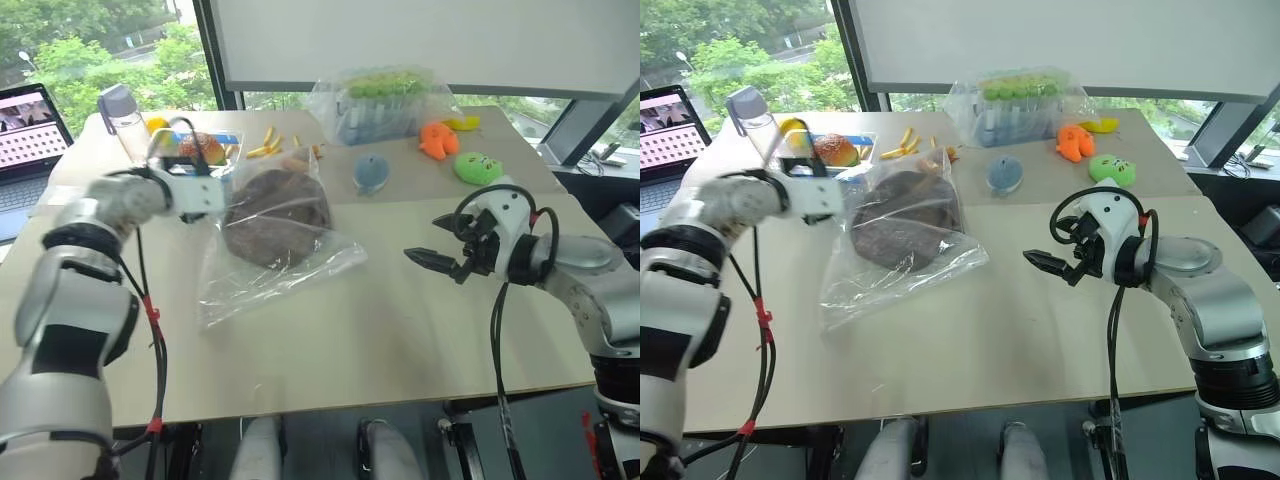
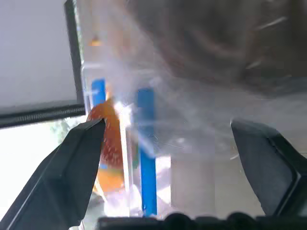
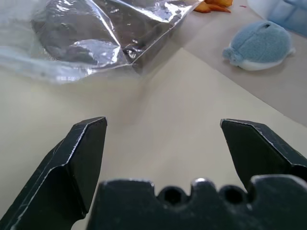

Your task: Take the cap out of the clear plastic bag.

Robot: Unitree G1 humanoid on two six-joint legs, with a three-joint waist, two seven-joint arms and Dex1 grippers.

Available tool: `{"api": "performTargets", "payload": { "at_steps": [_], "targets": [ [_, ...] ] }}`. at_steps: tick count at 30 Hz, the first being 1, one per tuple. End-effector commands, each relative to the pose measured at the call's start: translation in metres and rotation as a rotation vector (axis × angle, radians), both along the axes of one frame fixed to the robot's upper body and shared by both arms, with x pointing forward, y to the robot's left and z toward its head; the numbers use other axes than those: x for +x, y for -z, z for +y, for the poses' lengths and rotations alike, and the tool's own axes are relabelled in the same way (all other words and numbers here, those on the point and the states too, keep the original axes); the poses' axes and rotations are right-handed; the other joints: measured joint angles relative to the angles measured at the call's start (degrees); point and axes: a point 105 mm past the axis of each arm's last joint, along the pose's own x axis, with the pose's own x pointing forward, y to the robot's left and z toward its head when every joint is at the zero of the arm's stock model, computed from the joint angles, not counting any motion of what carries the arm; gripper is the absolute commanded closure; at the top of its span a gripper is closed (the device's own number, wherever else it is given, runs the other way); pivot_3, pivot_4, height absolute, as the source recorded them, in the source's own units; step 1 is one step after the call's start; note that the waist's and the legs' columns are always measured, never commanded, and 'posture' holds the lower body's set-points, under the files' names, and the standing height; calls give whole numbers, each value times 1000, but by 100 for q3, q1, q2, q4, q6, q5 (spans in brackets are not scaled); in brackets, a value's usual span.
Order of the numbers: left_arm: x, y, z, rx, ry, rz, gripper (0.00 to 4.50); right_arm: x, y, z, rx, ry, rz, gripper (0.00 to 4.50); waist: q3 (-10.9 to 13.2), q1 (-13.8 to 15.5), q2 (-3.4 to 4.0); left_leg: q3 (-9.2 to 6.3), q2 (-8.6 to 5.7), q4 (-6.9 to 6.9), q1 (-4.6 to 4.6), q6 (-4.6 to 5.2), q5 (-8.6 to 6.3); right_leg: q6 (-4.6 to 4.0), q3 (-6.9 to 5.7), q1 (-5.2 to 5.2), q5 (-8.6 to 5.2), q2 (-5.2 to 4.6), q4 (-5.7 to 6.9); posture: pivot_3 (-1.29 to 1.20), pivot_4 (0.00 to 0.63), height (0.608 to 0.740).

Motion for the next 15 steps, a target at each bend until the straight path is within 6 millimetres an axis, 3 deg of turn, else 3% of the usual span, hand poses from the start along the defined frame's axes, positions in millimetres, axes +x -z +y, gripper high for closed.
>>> {"api": "performTargets", "payload": {
  "at_steps": [1, 4, 6, 8, 10, 15],
  "targets": [
    [-11, -58, 18, -205, -12, -119, 26, -3, -13, 6, 4, -42, -45, 0, 2, -19, -3, 1, 0, 6, -1, 5, -7, 3, 0, 5, -2, 0, -3, 0, 150, 740],
    [-21, -81, 26, -426, 8, -145, 26, -5, -12, 14, 24, -89, -25, 0, 5, -1, -8, 1, 0, 17, 4, 8, -12, 11, 0, 16, -6, -1, -3, 0, 150, 740],
    [-28, -93, 15, -622, 113, -100, 26, -13, -8, 22, 17, -159, 12, 0, 7, 27, -10, -4, 4, 25, 4, 7, -11, 16, -3, 16, -12, -1, 2, 0, 150, 740],
    [-41, -96, -17, -833, 305, 71, 26, -27, 0, 31, 5, -251, 66, 0, 7, 37, -11, -7, 9, 45, 4, -12, -21, 19, -5, 22, -35, -1, 9, 0, 150, 740],
    [-71, -77, -53, -858, 501, 327, 26, -35, 4, 38, 4, -309, 97, 0, 7, 33, -10, -8, 10, 57, 6, -22, -27, 7, -1, 35, -32, -2, 12, 0, 150, 740],
    [-142, -22, -101, -752, 633, 824, 26, -40, 6, 42, 9, -336, 113, 0, 8, -90, -11, -2, 16, 105, 10, -9, -19, -3, 13, 36, -12, 4, 45, 0, 150, 740]
  ]
}}
